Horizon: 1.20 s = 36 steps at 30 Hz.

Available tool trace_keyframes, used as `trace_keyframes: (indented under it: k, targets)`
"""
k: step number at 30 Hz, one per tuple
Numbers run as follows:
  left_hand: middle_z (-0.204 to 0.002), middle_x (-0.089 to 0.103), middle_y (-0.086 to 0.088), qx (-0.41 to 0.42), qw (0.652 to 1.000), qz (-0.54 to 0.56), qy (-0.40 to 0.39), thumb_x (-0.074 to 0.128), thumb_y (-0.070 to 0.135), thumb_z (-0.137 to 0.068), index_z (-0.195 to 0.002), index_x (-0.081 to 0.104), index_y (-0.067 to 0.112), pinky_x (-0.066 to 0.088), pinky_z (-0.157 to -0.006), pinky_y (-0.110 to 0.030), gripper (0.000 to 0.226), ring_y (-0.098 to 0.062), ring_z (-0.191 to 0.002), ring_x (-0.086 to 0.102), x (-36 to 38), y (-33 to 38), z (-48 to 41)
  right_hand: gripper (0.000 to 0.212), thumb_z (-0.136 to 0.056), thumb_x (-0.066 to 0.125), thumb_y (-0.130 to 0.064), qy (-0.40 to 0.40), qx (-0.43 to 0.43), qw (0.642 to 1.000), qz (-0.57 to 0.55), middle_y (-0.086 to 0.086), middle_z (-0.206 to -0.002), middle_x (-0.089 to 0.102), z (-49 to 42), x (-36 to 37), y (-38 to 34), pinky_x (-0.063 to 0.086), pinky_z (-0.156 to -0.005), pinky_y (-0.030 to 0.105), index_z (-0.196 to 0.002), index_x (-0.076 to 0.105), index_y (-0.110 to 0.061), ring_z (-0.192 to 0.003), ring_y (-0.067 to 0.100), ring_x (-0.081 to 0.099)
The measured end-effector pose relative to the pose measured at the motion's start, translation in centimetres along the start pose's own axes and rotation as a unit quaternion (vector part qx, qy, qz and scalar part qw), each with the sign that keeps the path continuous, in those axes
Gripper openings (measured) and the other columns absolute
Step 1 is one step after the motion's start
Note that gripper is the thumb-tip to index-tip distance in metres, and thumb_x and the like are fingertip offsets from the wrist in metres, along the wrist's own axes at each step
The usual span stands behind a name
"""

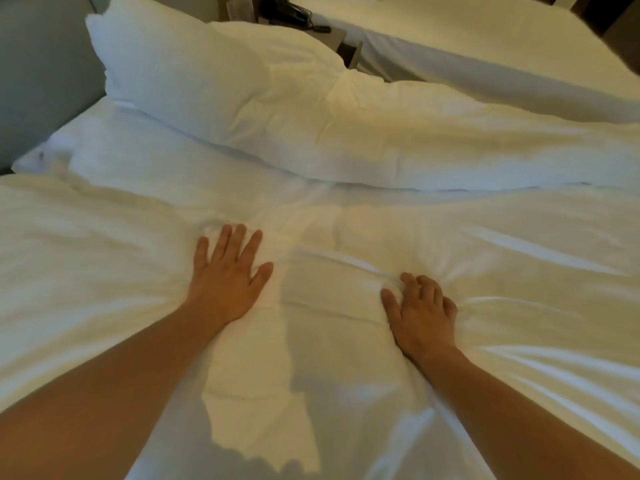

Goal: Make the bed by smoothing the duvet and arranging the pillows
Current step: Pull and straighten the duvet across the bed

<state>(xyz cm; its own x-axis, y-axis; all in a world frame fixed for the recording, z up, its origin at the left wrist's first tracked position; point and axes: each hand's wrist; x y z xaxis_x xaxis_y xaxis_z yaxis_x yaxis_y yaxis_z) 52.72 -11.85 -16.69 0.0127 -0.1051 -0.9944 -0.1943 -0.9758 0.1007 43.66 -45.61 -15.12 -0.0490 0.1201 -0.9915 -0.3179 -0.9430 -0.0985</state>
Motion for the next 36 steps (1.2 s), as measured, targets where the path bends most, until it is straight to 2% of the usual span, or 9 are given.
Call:
trace_keyframes:
  k: [4,10,17,21,24,27,31,33,36]
  targets:
    - [-0.166,0.030,0.001,-0.012,0.998,0.037,0.049,0.018,0.063,-0.096,-0.158,0.030,0.027,0.007,-0.122,-0.051,0.073,-0.019,-0.155,0.019,-2.5,0.4,-1.5,0.073,-0.098,0.012,-0.066,-0.041,0.011,0.998,-0.053,-0.002,-0.171,0.010,-2.1,-1.4,-1.8,0.011,-0.124,0.047,-0.163,0.011,-0.032,-0.158,0.018,0.004]
    - [-0.140,0.054,-0.009,0.032,0.981,0.063,0.181,0.037,0.053,-0.098,-0.137,0.053,0.015,0.031,-0.106,-0.050,0.057,-0.028,-0.132,0.048,-7.6,1.5,-8.8,0.068,-0.099,0.007,-0.067,-0.084,0.023,0.989,-0.121,-0.010,-0.171,-0.012,-6.0,0.5,-7.3,0.000,-0.125,0.053,-0.161,-0.005,-0.043,-0.158,0.017,-0.013]
    - [-0.126,0.056,-0.012,0.106,0.957,0.008,0.270,0.050,0.043,-0.096,-0.125,0.058,0.013,0.034,-0.094,-0.046,0.042,-0.035,-0.117,0.052,-14.2,2.4,-21.1,0.068,-0.097,0.010,-0.065,0.015,0.041,0.996,-0.072,-0.008,-0.172,0.002,-6.5,5.6,-6.8,0.012,-0.123,0.053,-0.161,0.001,-0.044,-0.159,0.017,0.002]
    - [-0.137,0.053,-0.008,0.070,0.976,-0.042,0.201,0.040,0.051,-0.101,-0.133,0.053,0.018,0.031,-0.105,-0.048,0.047,-0.030,-0.129,0.046,-17.2,2.2,-29.4,0.069,-0.091,0.033,-0.058,0.065,0.054,0.991,-0.100,-0.001,-0.164,0.036,-8.0,7.2,-7.3,0.026,-0.114,0.056,-0.155,0.039,-0.035,-0.150,0.022,0.035]
    - [-0.157,0.036,-0.014,0.010,0.985,-0.146,0.089,0.025,0.065,-0.099,-0.148,0.039,0.020,0.015,-0.117,-0.057,0.068,-0.033,-0.149,0.025,-17.5,0.8,-34.7,0.069,-0.088,0.036,-0.057,0.098,0.065,0.989,-0.093,0.000,-0.162,0.040,-9.0,8.6,-7.2,0.031,-0.110,0.057,-0.149,0.051,-0.030,-0.147,0.023,0.041]
    - [-0.165,0.014,-0.026,-0.147,0.974,-0.173,0.017,0.018,0.084,-0.088,-0.159,0.019,0.014,-0.001,-0.119,-0.069,0.099,-0.044,-0.154,0.003,-16.5,-2.0,-37.8,0.069,-0.088,0.036,-0.056,0.107,0.063,0.989,-0.077,0.001,-0.163,0.039,-9.3,9.6,-6.9,0.031,-0.110,0.057,-0.149,0.052,-0.030,-0.148,0.023,0.040]
    - [-0.160,0.027,-0.029,-0.249,0.964,-0.082,-0.037,0.033,0.096,-0.074,-0.160,0.005,0.004,0.000,-0.120,-0.068,0.129,-0.050,-0.147,0.025,-14.6,-4.4,-38.3,0.071,-0.092,0.034,-0.057,0.031,0.038,0.997,-0.060,0.000,-0.169,0.024,-8.9,9.8,-6.1,0.026,-0.115,0.057,-0.158,0.036,-0.032,-0.154,0.024,0.025]
    - [-0.152,0.041,-0.027,-0.236,0.970,-0.058,-0.022,0.045,0.086,-0.081,-0.153,0.026,-0.002,0.006,-0.120,-0.066,0.115,-0.049,-0.141,0.037,-14.0,-4.4,-37.7,0.070,-0.094,0.031,-0.057,0.027,0.041,0.997,-0.059,0.000,-0.170,0.022,-9.0,9.9,-6.0,0.025,-0.116,0.056,-0.160,0.030,-0.034,-0.155,0.024,0.024]
    - [-0.138,0.054,-0.023,-0.199,0.976,0.045,0.081,0.053,0.059,-0.095,-0.137,0.046,0.004,0.022,-0.116,-0.061,0.069,-0.045,-0.131,0.047,-14.4,-4.1,-36.6,0.069,-0.095,0.030,-0.058,0.036,0.042,0.997,-0.058,-0.001,-0.170,0.022,-9.0,9.7,-6.3,0.023,-0.117,0.055,-0.160,0.028,-0.035,-0.155,0.024,0.023]
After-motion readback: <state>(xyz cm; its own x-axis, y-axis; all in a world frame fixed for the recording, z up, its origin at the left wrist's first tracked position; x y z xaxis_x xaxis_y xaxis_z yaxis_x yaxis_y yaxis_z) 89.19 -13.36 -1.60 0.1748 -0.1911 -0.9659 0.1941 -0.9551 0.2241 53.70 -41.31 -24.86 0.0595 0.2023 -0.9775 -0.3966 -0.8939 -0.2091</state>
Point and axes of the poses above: each hand's wrist, its own z-axis away from the middle knuckle, its own x-axis out of the palm, y = z × x
